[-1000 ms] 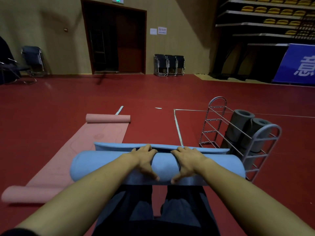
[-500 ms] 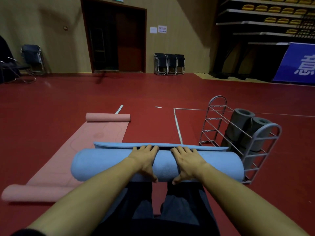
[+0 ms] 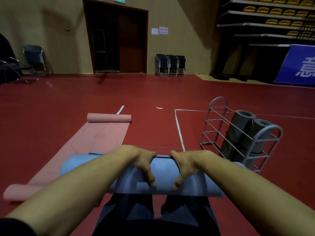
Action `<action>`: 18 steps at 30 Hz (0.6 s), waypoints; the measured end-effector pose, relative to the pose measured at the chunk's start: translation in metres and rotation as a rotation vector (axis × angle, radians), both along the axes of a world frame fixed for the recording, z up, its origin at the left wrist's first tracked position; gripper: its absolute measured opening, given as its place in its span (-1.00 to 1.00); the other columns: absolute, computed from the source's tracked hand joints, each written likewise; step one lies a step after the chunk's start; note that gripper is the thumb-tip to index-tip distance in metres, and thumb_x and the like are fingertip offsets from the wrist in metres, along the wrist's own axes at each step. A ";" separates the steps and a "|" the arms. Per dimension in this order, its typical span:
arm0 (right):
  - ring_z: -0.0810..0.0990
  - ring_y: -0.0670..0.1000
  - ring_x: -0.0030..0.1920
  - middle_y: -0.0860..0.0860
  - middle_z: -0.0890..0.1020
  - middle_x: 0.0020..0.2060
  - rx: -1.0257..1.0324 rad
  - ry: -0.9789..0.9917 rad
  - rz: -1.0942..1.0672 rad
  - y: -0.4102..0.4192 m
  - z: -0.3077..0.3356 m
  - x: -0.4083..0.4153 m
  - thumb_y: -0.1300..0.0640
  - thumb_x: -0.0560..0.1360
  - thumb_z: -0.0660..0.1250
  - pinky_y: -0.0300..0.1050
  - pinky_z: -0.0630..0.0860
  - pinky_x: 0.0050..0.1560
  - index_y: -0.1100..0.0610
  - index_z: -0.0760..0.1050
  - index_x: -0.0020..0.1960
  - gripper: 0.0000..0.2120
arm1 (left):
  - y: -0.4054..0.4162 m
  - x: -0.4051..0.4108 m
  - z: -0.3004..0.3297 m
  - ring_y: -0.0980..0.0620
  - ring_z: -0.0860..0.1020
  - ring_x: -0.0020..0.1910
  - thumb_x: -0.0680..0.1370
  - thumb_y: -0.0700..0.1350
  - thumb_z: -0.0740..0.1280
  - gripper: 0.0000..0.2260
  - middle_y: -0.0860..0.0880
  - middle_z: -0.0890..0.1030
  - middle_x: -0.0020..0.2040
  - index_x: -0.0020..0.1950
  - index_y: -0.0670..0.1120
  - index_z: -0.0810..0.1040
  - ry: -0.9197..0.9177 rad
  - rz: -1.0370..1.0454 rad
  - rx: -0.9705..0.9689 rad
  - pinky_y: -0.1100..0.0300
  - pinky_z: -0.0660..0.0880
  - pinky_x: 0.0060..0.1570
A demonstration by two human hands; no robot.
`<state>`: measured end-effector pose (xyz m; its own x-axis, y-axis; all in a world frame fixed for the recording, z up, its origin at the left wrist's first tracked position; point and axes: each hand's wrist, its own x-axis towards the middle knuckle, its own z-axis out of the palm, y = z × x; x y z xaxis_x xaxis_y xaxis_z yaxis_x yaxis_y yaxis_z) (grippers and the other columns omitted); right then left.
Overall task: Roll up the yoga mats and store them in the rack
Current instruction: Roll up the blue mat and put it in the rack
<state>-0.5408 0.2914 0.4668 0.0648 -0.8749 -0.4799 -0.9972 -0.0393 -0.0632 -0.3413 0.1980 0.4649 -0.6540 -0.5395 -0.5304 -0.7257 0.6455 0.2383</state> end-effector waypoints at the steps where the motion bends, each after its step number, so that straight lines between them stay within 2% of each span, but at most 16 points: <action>1: 0.57 0.10 0.16 -0.03 0.55 0.26 0.026 -0.009 -0.016 0.000 0.002 0.002 -0.37 0.11 0.65 0.17 0.58 0.21 -0.05 0.21 0.35 0.01 | 0.002 0.000 0.001 0.01 0.59 0.18 0.15 0.32 0.65 -0.11 0.10 0.58 0.26 0.38 0.13 0.38 -0.009 0.004 0.005 -0.06 0.55 0.27; 6: 0.61 0.12 0.13 -0.04 0.53 0.22 0.163 -0.046 -0.099 -0.003 0.018 0.009 -0.30 0.13 0.68 0.21 0.63 0.14 -0.12 0.17 0.34 0.00 | 0.003 0.004 0.011 0.02 0.60 0.18 0.19 0.28 0.66 -0.13 0.11 0.57 0.28 0.41 0.14 0.40 -0.032 0.027 0.075 -0.01 0.56 0.27; 12: 0.59 0.04 0.16 -0.07 0.56 0.21 0.079 -0.102 -0.107 -0.003 0.006 -0.001 -0.35 0.14 0.65 0.15 0.58 0.23 -0.10 0.33 0.31 -0.11 | 0.001 0.008 0.001 0.02 0.61 0.12 0.24 0.23 0.67 -0.11 0.10 0.55 0.25 0.44 0.17 0.28 0.029 0.099 0.121 -0.03 0.59 0.22; 16: 0.38 0.06 0.26 -0.05 0.35 0.16 0.018 0.012 -0.035 -0.005 0.008 -0.006 -0.49 0.17 0.54 0.25 0.46 0.33 -0.19 0.39 0.44 -0.07 | -0.001 0.007 -0.002 0.00 0.62 0.13 0.15 0.30 0.68 -0.08 0.11 0.56 0.26 0.38 0.20 0.29 0.033 0.114 0.117 -0.07 0.58 0.24; 18: 0.33 0.09 0.32 -0.04 0.32 0.20 0.012 0.019 -0.040 -0.005 0.006 -0.006 -0.51 0.17 0.52 0.29 0.41 0.37 -0.20 0.40 0.47 -0.06 | -0.001 0.006 -0.006 0.00 0.61 0.15 0.16 0.30 0.67 -0.11 0.11 0.55 0.27 0.36 0.21 0.30 0.041 0.115 0.106 -0.07 0.57 0.26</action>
<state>-0.5465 0.2861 0.4729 0.0212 -0.8706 -0.4916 -0.9990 0.0009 -0.0446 -0.3353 0.1970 0.4590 -0.6132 -0.5546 -0.5624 -0.7818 0.5279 0.3319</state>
